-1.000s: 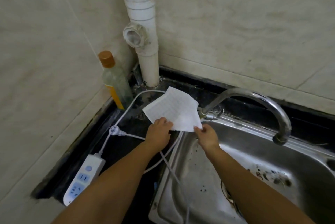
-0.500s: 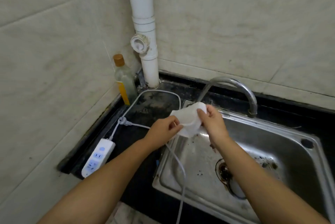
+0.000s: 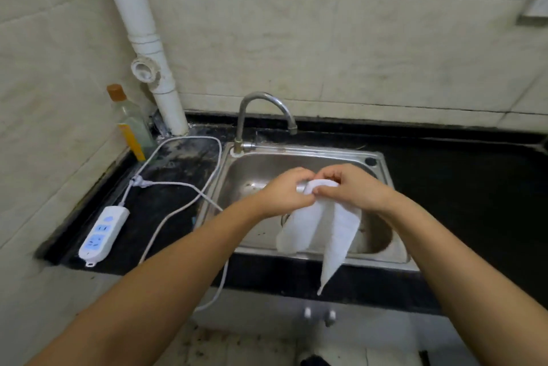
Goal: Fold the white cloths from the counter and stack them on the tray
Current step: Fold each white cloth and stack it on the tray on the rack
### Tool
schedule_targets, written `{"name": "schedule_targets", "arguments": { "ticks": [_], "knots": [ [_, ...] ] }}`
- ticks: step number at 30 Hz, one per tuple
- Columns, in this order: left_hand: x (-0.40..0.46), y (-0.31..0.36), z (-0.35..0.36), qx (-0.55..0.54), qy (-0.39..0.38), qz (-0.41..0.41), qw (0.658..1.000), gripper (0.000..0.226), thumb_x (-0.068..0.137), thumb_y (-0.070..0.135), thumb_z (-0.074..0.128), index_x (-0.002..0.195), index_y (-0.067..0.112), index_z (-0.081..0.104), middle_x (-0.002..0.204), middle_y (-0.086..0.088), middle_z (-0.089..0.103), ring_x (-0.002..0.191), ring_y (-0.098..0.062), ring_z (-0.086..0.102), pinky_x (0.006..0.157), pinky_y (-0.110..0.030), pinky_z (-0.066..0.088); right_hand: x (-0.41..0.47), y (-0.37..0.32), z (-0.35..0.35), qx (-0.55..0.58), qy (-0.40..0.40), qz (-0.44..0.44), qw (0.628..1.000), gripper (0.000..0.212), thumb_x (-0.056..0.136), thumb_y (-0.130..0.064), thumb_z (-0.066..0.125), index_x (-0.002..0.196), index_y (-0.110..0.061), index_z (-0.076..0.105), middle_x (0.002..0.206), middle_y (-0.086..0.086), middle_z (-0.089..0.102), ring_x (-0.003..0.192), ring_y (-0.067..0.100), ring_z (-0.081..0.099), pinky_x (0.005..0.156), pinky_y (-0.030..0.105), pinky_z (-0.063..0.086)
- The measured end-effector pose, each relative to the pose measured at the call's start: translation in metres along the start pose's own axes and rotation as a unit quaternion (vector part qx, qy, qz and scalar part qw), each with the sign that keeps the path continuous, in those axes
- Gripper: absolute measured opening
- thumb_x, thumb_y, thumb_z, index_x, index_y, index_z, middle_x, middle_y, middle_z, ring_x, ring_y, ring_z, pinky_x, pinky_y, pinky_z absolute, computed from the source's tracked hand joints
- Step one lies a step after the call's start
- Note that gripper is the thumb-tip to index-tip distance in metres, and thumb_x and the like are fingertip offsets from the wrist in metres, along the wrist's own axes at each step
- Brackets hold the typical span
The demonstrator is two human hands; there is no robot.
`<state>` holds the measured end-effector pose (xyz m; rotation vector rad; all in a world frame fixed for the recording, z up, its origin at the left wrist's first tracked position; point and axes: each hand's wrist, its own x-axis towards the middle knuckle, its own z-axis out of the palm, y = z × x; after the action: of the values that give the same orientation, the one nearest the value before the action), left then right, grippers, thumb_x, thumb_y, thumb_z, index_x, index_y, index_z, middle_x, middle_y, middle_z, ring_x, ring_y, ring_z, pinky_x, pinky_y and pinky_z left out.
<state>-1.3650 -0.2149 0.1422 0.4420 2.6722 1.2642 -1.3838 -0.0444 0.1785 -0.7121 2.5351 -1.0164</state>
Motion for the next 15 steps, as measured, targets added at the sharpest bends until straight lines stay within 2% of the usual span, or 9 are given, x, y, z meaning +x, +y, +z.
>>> {"name": "schedule_targets", "arguments": {
  "ticks": [2, 5, 9, 13, 15],
  "knots": [
    [0.013, 0.022, 0.020, -0.041, -0.028, -0.001, 0.999, 0.016, 0.084, 0.023, 0.063, 0.089, 0.008, 0.059, 0.088, -0.008, 0.057, 0.081, -0.014, 0.051, 0.071, -0.028, 0.039, -0.024, 0.018, -0.024, -0.014, 0.013, 0.012, 1.000, 0.008, 0.086, -0.024, 0.066, 0.090, -0.018, 0.068, 0.087, -0.001, 0.068, 0.081, 0.013, 0.061, 0.071, 0.024, 0.045],
    [0.042, 0.055, 0.052, -0.061, -0.071, 0.007, 0.996, 0.019, 0.086, 0.020, 0.063, 0.075, 0.013, 0.049, 0.068, 0.000, 0.047, 0.061, -0.012, 0.043, 0.058, -0.027, 0.033, -0.059, 0.053, -0.064, -0.021, 0.026, 0.043, 0.999, 0.004, 0.087, -0.026, 0.065, 0.083, -0.025, 0.064, 0.081, -0.006, 0.062, 0.075, 0.010, 0.058, 0.065, 0.022, 0.041],
    [0.100, 0.109, 0.097, -0.014, -0.100, 0.027, 0.995, 0.020, 0.086, 0.020, 0.066, 0.073, 0.016, 0.051, 0.069, 0.005, 0.047, 0.060, -0.006, 0.043, 0.054, -0.017, 0.032, -0.103, 0.126, -0.128, -0.058, 0.042, 0.096, 0.993, 0.011, 0.087, -0.029, 0.064, 0.082, -0.019, 0.065, 0.079, -0.004, 0.061, 0.074, 0.014, 0.058, 0.065, 0.025, 0.044],
    [0.164, 0.159, 0.144, -0.019, -0.082, 0.015, 0.996, 0.018, 0.086, 0.028, 0.066, 0.073, 0.021, 0.055, 0.070, 0.008, 0.053, 0.063, -0.007, 0.048, 0.060, -0.022, 0.036, -0.139, 0.206, -0.206, -0.065, 0.076, 0.152, 0.983, 0.013, 0.087, -0.029, 0.063, 0.082, -0.017, 0.066, 0.083, 0.000, 0.065, 0.078, 0.016, 0.060, 0.071, 0.031, 0.048],
    [0.193, 0.184, 0.167, -0.017, -0.061, 0.011, 0.998, 0.015, 0.085, 0.028, 0.065, 0.077, 0.016, 0.060, 0.075, 0.002, 0.060, 0.068, -0.013, 0.055, 0.064, -0.028, 0.041, -0.158, 0.241, -0.244, -0.069, 0.091, 0.166, 0.979, 0.013, 0.087, -0.028, 0.063, 0.083, -0.016, 0.067, 0.085, 0.002, 0.066, 0.080, 0.018, 0.060, 0.072, 0.032, 0.048]
  ]
}}
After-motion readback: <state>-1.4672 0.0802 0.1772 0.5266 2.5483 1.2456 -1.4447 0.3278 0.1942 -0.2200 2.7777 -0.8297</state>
